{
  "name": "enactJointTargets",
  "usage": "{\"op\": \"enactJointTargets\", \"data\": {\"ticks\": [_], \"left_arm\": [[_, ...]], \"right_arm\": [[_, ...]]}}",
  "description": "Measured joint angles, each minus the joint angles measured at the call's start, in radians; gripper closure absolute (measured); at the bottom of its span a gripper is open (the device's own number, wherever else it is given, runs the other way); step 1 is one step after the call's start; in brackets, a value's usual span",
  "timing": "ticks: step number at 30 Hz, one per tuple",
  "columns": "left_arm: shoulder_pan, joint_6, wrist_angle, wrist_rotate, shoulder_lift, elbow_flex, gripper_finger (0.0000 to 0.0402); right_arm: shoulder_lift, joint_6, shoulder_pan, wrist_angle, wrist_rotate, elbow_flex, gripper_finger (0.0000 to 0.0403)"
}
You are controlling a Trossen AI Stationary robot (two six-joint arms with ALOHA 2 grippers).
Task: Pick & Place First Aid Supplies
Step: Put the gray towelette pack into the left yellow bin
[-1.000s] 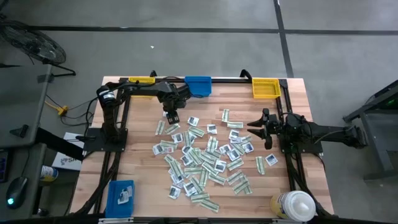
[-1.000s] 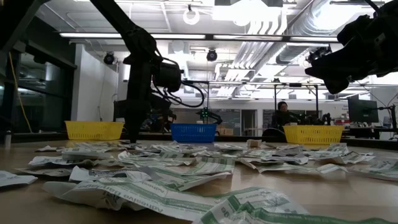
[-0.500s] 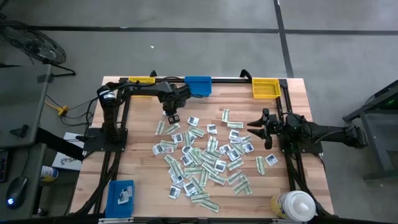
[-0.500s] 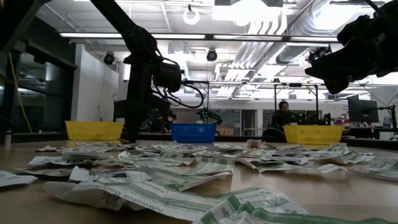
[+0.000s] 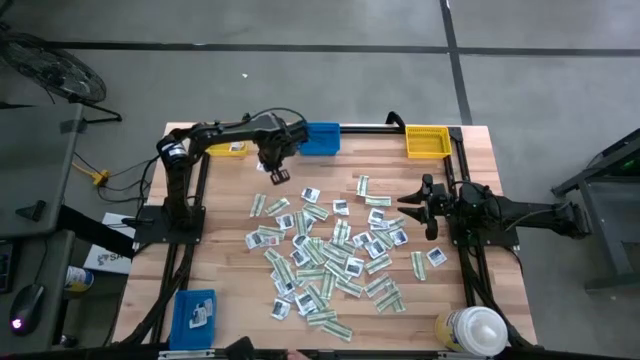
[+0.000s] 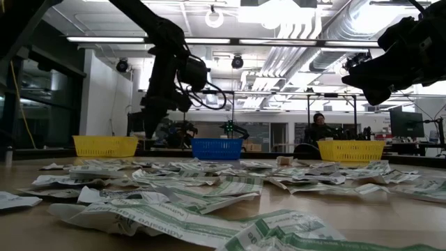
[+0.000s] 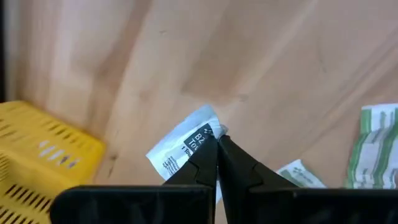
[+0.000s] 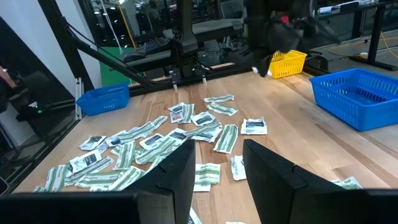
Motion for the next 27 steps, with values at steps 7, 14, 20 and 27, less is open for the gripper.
{"op": "enactJointTargets", "data": {"ticks": [7,14,20,27], "left_arm": [[0.096,-0.027,-0.044,-0.013,-0.01,0.039,0.0401],[0.212,-0.051,-0.058,-0.045,-0.083,0.04,0.0401],[0.321,-0.059,-0.035,-0.064,-0.105,0.021,0.0401],[0.398,-0.109,0.002,-0.029,-0.105,0.003,0.0401]], "right_arm": [[0.0,0.0,0.0,0.0,0.0,0.0,0.0274],[0.0,0.0,0.0,0.0,0.0,0.0,0.0274],[0.0,0.0,0.0,0.0,0.0,0.0,0.0274],[0.0,0.0,0.0,0.0,0.0,0.0,0.0274]]}}
